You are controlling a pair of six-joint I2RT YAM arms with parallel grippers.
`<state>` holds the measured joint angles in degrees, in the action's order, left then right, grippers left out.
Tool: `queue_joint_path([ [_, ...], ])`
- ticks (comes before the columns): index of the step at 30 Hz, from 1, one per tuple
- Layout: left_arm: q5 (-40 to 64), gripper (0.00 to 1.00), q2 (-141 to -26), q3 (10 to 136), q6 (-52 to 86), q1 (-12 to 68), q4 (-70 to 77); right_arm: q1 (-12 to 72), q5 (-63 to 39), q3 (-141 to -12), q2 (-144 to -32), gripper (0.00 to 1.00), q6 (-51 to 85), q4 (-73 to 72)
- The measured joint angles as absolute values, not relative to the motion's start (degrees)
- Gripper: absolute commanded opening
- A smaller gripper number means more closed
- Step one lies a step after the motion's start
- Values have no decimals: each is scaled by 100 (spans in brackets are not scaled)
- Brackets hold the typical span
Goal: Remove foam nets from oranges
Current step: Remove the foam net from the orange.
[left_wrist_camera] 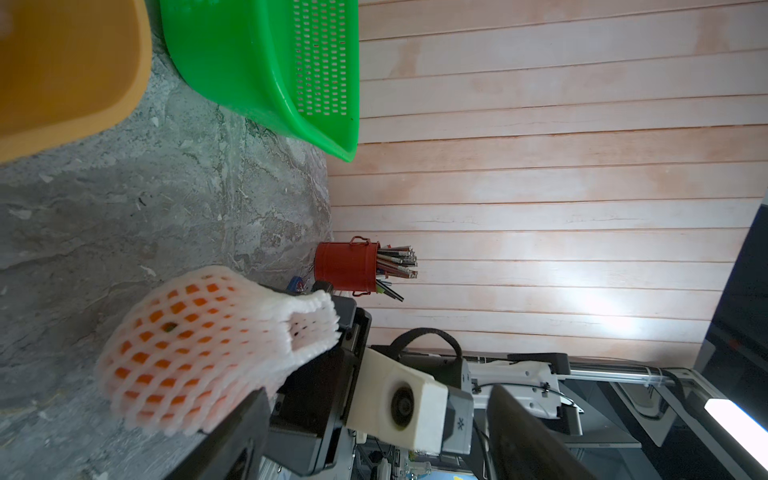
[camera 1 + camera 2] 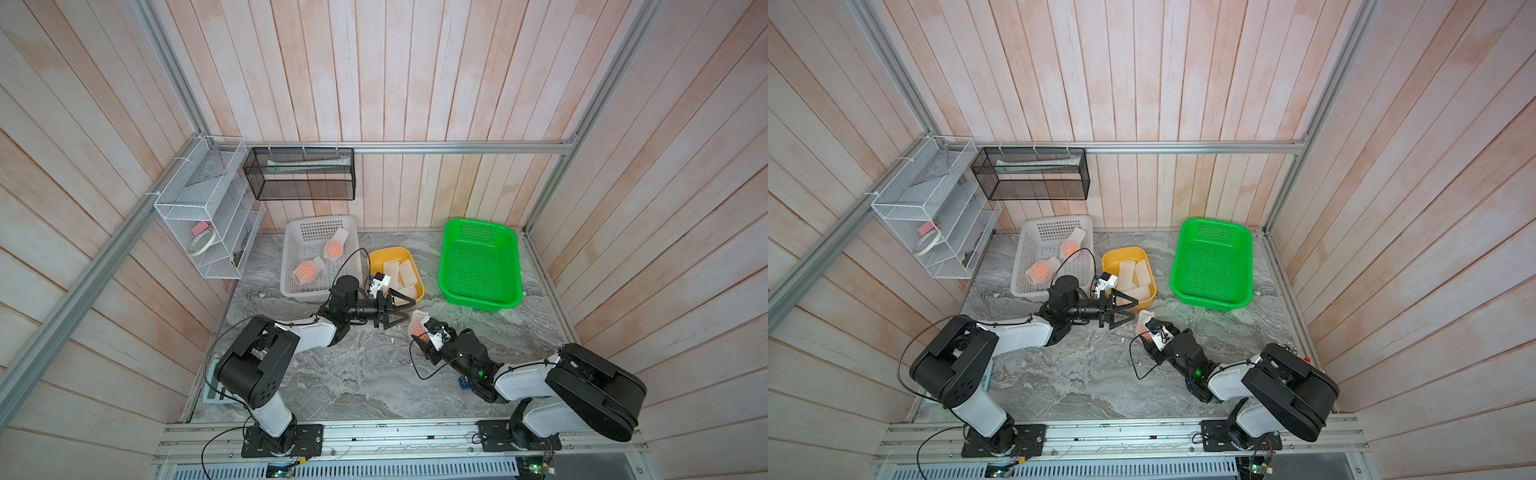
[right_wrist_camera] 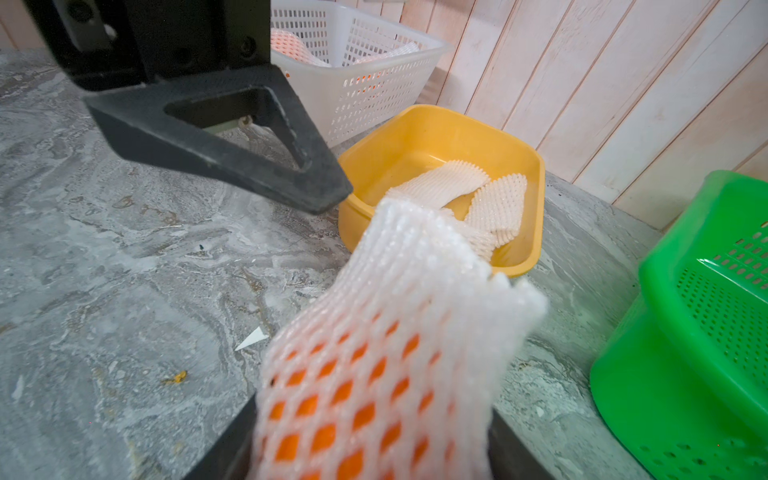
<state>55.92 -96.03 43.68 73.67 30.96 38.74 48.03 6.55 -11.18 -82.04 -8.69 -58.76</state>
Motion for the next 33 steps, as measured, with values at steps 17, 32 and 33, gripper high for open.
queue_joint_path([
  [17,3527,91,-7966,3225,2425,3317,3503,4803,141,-1050,-8055,56,-906,-6012],
  [32,4285,93,-9083,3076,567,3249,4952,4803,-609,-1041,-7992,56,-930,-5955],
  [33,4370,92,-9159,3118,589,3280,5039,4803,-628,-1041,-7992,56,-930,-5955],
])
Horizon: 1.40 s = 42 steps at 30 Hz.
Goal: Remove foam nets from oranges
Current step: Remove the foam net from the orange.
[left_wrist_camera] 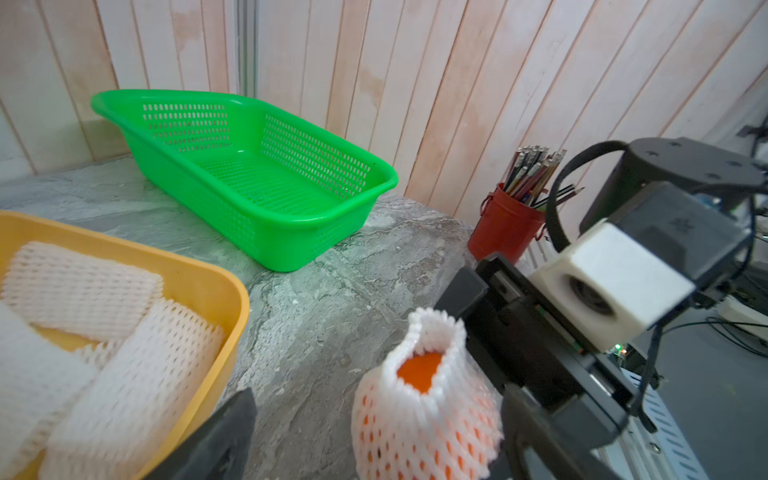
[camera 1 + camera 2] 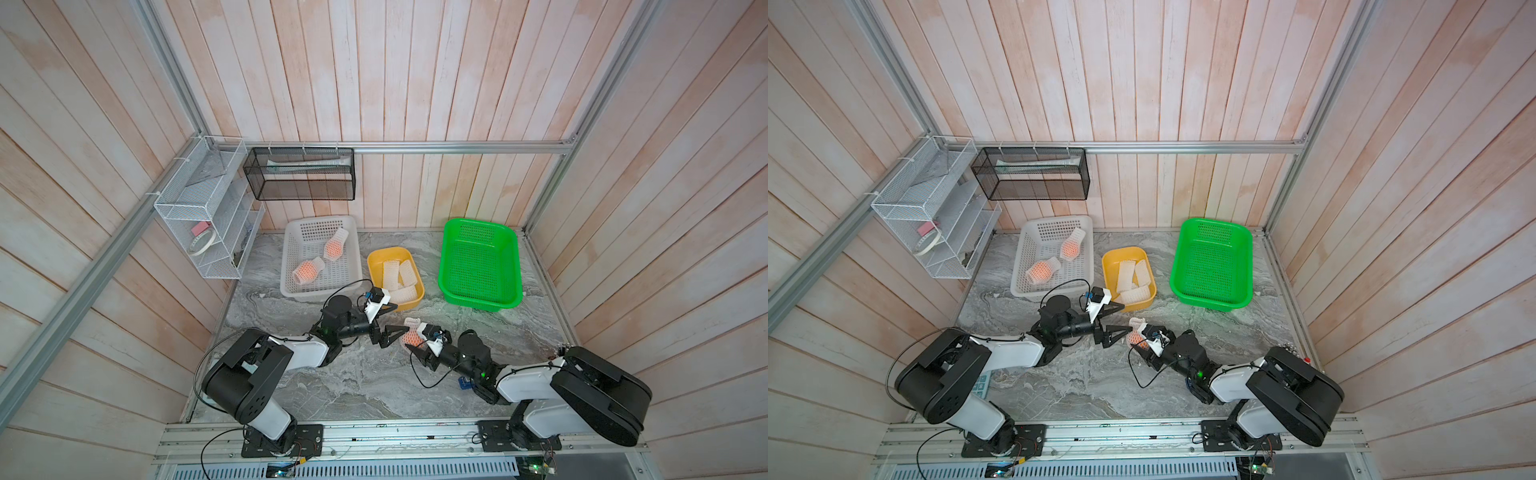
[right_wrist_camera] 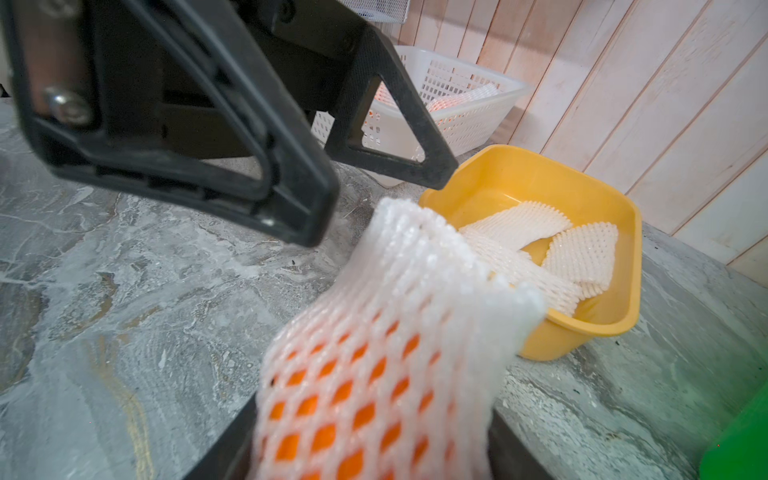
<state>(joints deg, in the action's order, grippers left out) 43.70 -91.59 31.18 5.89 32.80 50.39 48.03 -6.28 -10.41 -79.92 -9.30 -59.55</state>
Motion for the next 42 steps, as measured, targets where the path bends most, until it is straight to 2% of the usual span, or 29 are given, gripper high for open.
queue_joint_path([
  [5,4766,84,-9450,3162,784,3426,5356,4803,-683,-1044,-7999,56,-980,-5957],
  [7,4869,75,-9546,3162,864,3465,5395,4803,-703,-1044,-8005,56,-1009,-5957],
  [9,4950,62,-9598,3162,919,3481,5433,4803,-722,-1044,-8005,56,-1017,-5957],
  [11,5026,57,-9627,3164,987,3481,5505,4803,-746,-1044,-8005,56,-1017,-5957],
  [15,5221,39,-9754,3291,1105,3481,5533,4803,-784,-1046,-8014,56,-1017,-5961],
  [17,5308,37,-9856,3402,1151,3487,5546,4803,-784,-1046,-8014,56,-1017,-5959],
  [19,5389,27,-9911,3457,1199,3503,5548,4803,-784,-1052,-8014,56,-1017,-5959],
  [22,5522,3,-9924,3461,1229,3529,5553,4803,-790,-1057,-8014,56,-1035,-5955],
  [23,5564,0,-9929,3461,1238,3529,5557,4803,-803,-1059,-8014,56,-1039,-5955],
  [28,5642,0,-9920,3459,1293,3498,5638,4825,-766,-1063,-7902,65,-961,-5896],
  [33,5398,0,-9467,3459,1219,3511,5516,4823,-735,-1052,-7288,72,-523,-5658],
  [42,4733,0,-9054,3461,744,3791,5172,4407,-1367,-888,-6554,76,397,-5518],
])
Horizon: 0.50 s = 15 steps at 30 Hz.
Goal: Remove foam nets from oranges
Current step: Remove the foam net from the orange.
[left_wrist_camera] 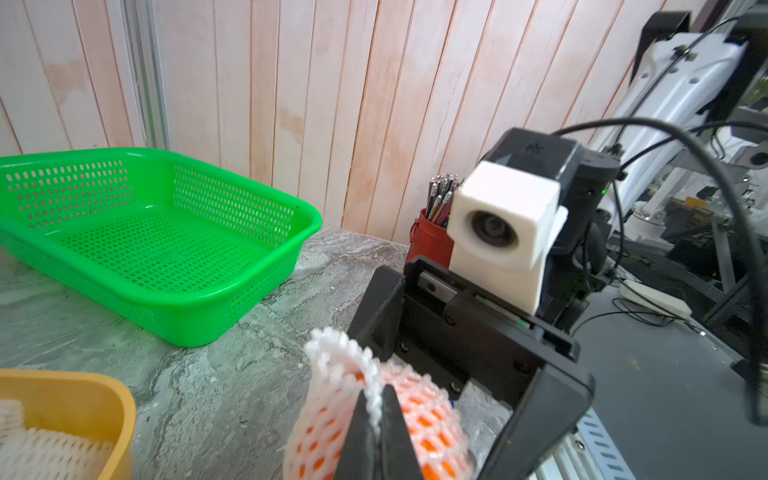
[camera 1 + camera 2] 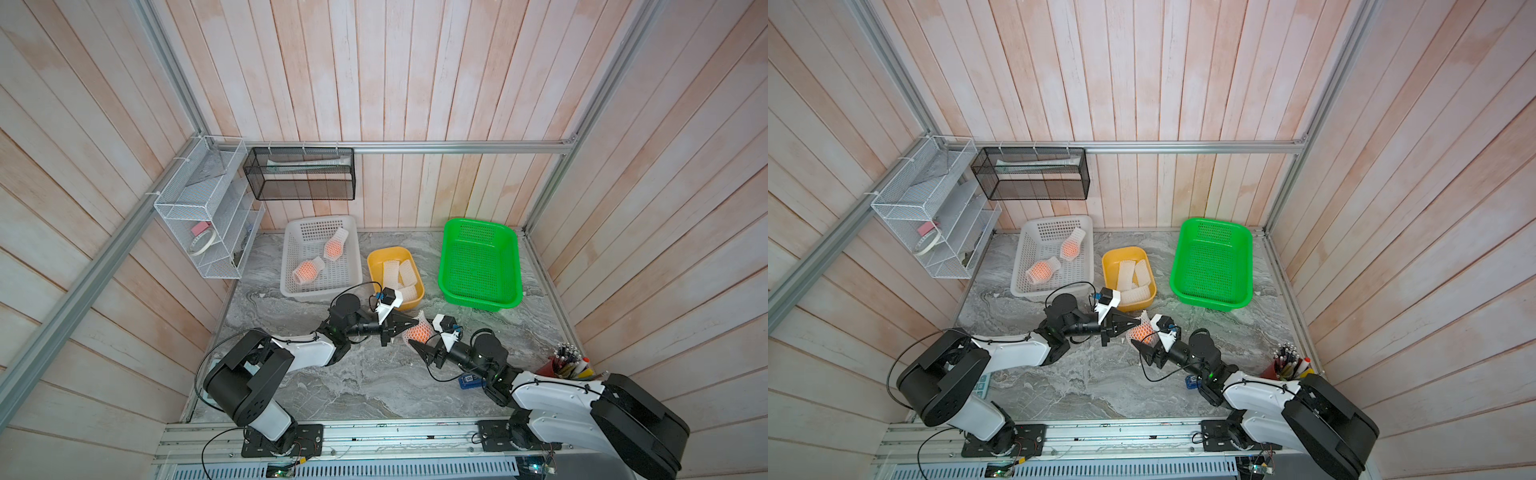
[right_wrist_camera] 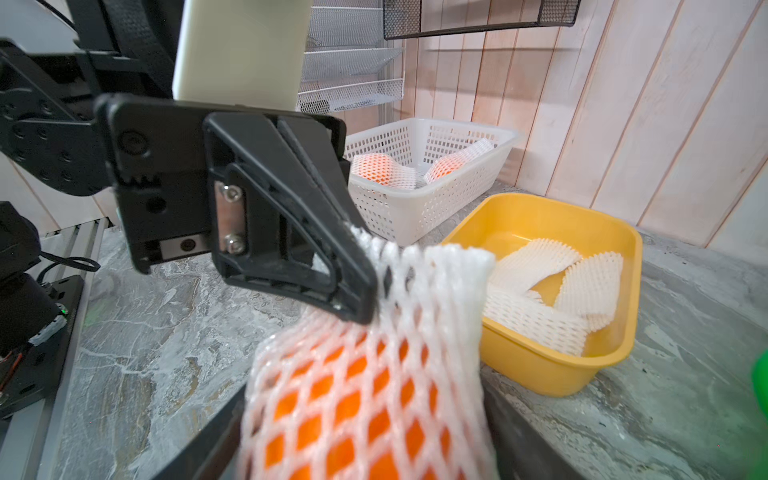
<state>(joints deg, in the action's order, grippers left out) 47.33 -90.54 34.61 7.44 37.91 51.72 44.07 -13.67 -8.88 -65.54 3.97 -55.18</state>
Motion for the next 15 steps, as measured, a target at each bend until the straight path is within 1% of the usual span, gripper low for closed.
queue_joint_path([
  [7,4143,0,-9054,3380,386,3909,4939,4156,-1933,-836,-6427,77,895,-5293],
  [13,3712,0,-9052,3363,91,3955,4779,4106,-2156,-827,-5999,78,1166,-4952],
  [15,3555,0,-9035,3354,-10,3955,4692,4082,-2259,-827,-5778,82,1227,-4764],
])
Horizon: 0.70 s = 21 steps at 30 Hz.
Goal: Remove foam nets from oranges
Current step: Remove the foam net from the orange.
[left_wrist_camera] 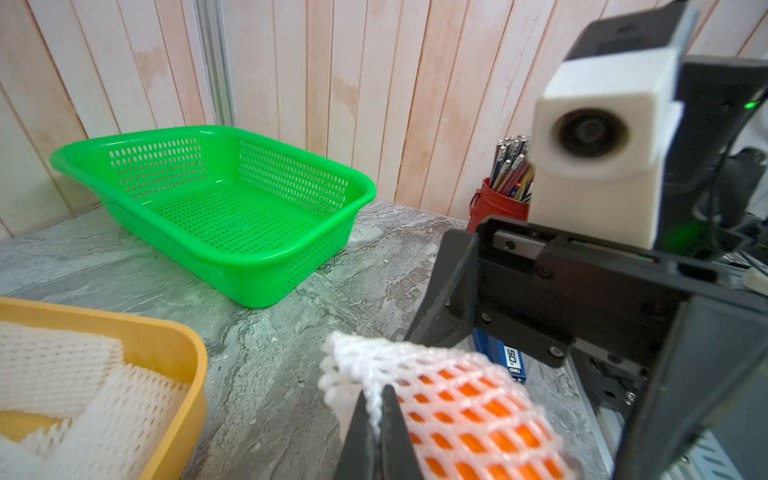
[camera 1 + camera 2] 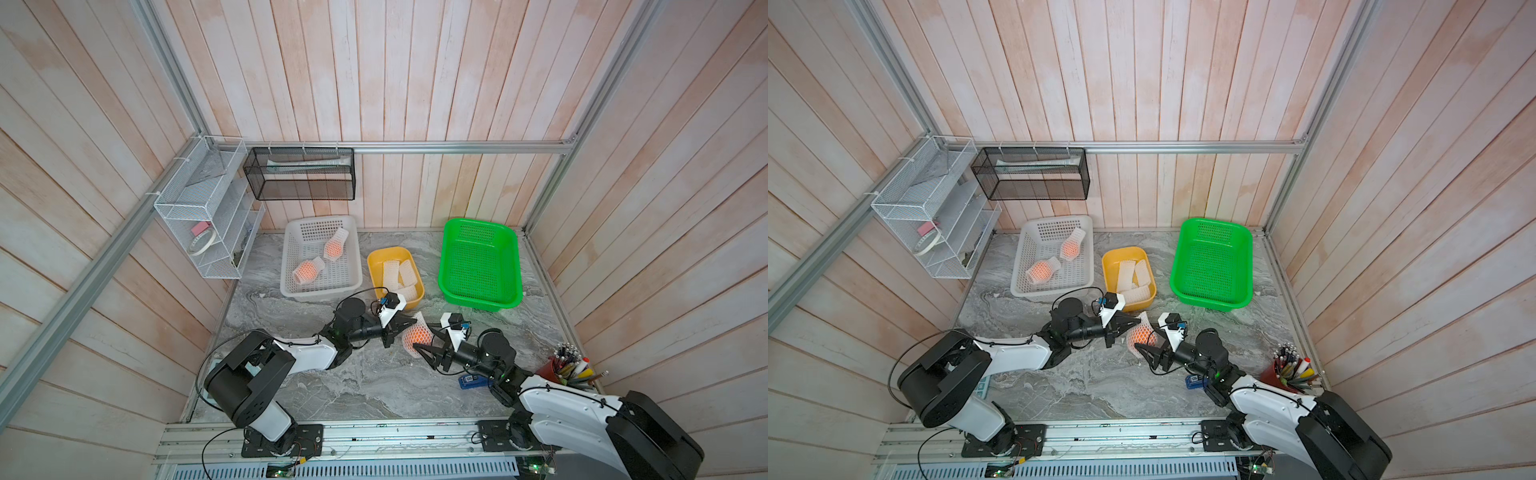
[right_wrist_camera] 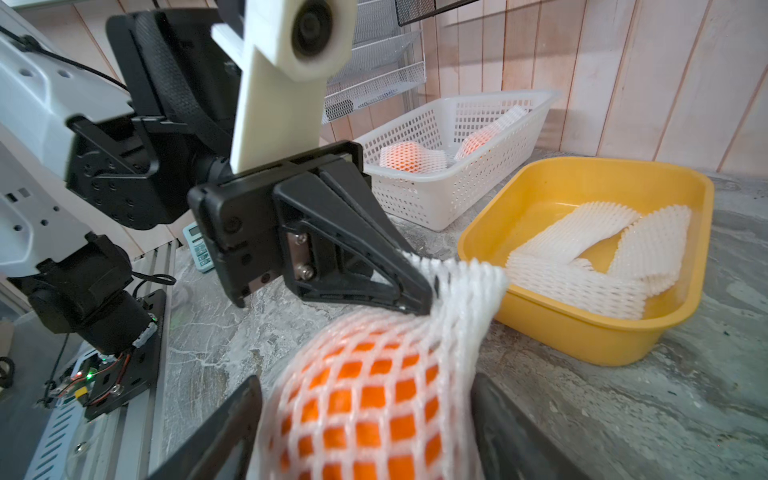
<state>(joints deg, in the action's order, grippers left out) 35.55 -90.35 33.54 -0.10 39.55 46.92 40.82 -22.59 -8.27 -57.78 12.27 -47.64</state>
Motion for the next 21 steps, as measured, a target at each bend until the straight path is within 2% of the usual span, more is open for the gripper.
queue_joint_path([
  [3,3398,0,-8962,3295,-123,3957,4563,4077,-2292,-827,-5472,86,1286,-4617],
  [7,3245,0,-8890,3232,-196,3990,4525,3983,-2281,-834,-5439,86,1310,-4560],
  [21,3269,0,-8884,3070,-38,4209,4770,3916,-2226,-1041,-7288,83,1345,-5389],
])
